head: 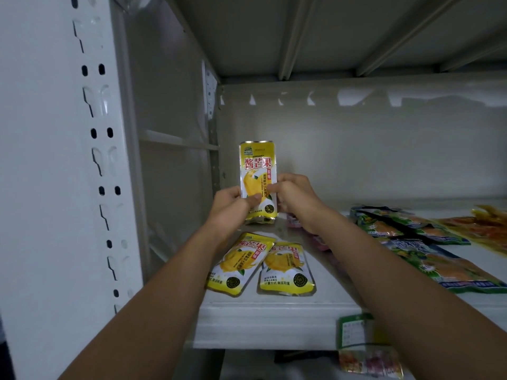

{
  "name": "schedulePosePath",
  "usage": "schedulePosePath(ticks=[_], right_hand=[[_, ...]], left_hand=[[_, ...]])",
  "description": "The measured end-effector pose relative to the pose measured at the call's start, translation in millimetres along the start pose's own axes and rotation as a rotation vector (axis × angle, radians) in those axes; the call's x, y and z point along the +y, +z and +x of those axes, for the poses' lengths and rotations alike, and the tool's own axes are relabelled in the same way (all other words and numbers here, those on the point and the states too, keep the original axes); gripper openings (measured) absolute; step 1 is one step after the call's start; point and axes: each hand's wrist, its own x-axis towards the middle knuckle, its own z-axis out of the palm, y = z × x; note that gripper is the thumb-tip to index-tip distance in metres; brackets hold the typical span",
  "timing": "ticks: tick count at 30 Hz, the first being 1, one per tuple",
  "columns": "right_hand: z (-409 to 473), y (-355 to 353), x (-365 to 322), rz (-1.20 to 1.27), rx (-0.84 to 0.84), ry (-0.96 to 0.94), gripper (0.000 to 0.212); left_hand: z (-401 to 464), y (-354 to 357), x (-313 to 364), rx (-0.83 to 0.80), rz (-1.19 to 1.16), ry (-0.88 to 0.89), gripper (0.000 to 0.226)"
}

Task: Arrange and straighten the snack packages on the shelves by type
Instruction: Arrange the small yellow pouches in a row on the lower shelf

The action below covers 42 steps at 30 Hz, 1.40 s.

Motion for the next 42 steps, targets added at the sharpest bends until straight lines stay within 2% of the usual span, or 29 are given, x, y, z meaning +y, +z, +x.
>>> schedulePosePath(ticks=[2,6,8,12,16,18,22,26,28,33,36,38,40,42], right_hand=[[-6,-2,-2,0.044,-0.036,0.003,0.008],[-12,-1,6,-0.034,-0.040,-0.079,0.015],[-12,0,10,-0.064,-0.015,-0.085,0.011],[-13,-3,9,0.004,-0.036,-0.086,0.007],[-14,-2,5,0.064,-0.053,-0.087,0.013],[-13,-1,5,0.058,-0.064,-0.082,0.005],[-9,-1,3,0.002,-0.062,-0.074,0.011],[-11,-1,1,0.007,-0.052,-0.055,0.010],[-12,-2,2,0.004,-0.064,-0.036,0.016],[-11,-2,3,0.064,-0.023,-0.028,0.027],[-8,-7,3,0.011,0.002,-0.055,0.017],[-6,-7,5,-0.025,-0.021,-0.057,0.007],[-10,-5,5,-0.052,-0.067,-0.040,0.010],[-12,-4,5,-0.072,-0.120,-0.026,0.014]], left_hand=[[-4,0,1,-0.017,-0.006,0.027,0.007],[-13,0,1,-0.051,0.027,0.047,0.012],[-13,-1,1,-0.054,0.049,0.032,0.014],[-16,0,4,-0.069,0.076,0.016,0.012],[-19,-1,7,-0.073,-0.024,0.016,0.010],[-18,-1,7,-0.049,-0.046,0.017,0.014],[-16,0,6,-0.028,-0.023,0.024,0.026],[-16,-1,9,-0.078,-0.068,0.015,0.018],[-16,-1,8,-0.095,-0.084,0.032,0.018],[-12,-4,6,-0.028,-0.071,0.054,0.012],[-12,-7,6,-0.007,-0.061,0.049,0.011],[-11,-9,4,-0.009,-0.040,0.058,0.018],[-9,-9,2,-0.007,-0.037,0.063,0.030],[-8,-8,0,0.005,-0.041,0.048,0.023]])
